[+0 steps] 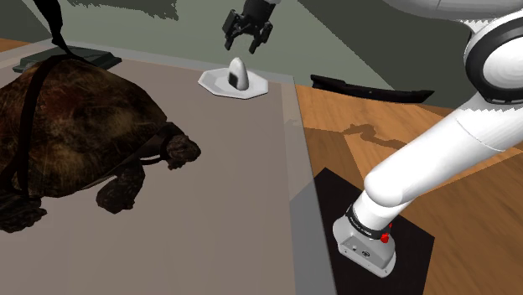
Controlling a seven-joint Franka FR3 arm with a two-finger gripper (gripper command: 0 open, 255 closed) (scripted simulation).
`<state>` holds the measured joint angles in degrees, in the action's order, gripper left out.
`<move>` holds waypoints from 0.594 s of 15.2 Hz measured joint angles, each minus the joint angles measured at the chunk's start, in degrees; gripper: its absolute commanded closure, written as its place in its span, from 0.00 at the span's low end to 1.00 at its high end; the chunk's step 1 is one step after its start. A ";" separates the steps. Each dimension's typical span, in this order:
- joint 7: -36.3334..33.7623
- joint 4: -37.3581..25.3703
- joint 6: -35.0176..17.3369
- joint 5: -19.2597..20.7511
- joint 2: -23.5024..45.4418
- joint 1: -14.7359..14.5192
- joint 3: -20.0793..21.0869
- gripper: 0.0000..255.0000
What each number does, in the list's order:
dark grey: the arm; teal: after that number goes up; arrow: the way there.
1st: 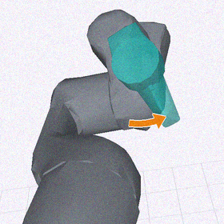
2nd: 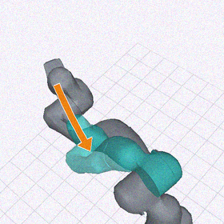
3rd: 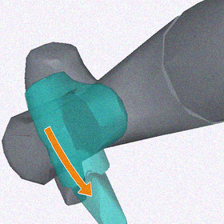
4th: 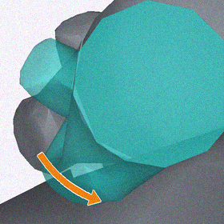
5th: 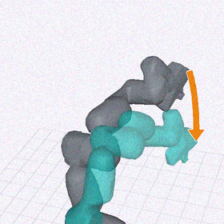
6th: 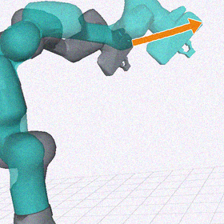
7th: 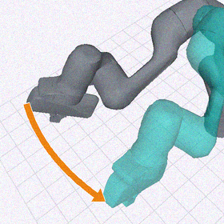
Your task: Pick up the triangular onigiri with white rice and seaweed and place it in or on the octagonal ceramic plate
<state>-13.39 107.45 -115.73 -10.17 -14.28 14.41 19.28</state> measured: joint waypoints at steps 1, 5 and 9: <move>0.05 -1.08 1.51 -0.09 -0.45 0.05 -0.23 0.00; 0.39 -2.94 4.42 -0.35 -1.43 0.18 -0.85 0.00; 0.42 -3.05 4.61 -0.37 -1.48 0.19 -0.90 0.00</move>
